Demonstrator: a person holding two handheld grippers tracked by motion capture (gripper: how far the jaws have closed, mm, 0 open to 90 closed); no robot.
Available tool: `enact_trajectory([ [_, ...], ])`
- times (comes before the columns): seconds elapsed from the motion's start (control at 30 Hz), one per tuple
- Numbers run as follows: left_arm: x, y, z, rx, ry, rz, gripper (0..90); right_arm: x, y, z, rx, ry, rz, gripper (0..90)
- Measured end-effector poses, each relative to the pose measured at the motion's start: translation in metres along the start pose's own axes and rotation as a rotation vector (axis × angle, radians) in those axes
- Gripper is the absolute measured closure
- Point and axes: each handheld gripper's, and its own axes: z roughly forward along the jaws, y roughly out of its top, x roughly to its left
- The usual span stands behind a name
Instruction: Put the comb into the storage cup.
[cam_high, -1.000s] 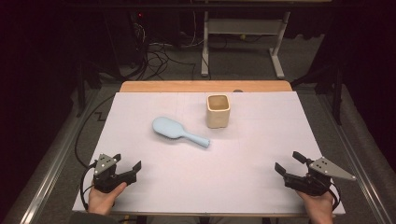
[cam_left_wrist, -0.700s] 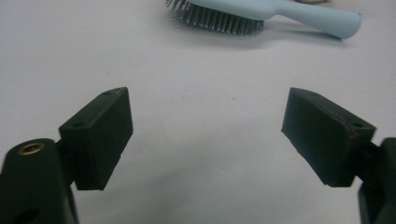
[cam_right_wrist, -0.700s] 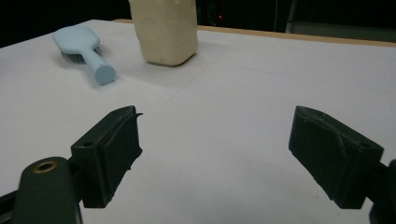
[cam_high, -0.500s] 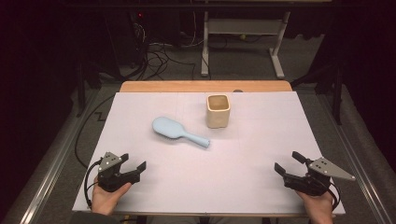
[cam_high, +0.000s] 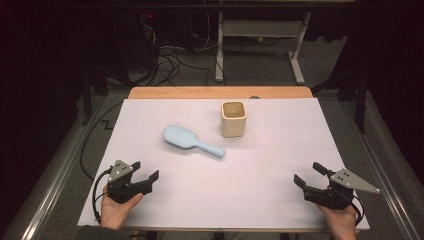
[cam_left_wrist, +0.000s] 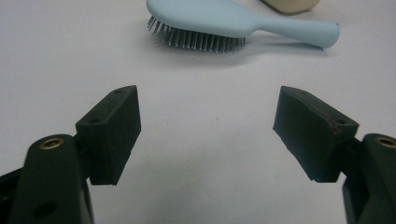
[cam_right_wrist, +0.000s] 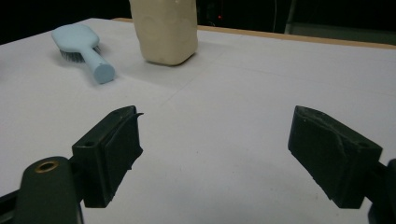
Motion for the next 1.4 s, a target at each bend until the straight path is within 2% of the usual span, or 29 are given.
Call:
enact_trajectory([
  [1.13, -0.021, 0.022, 0.023, 0.009, -0.064, 0.04, 23.5, 0.0, 0.0, 0.0, 0.002, 0.004, -0.003, 18.2],
  [1.4, -0.031, 0.029, 0.035, 0.014, -0.083, 0.05, 23.5, 0.0, 0.0, 0.0, -0.002, 0.007, -0.007, 18.4],
])
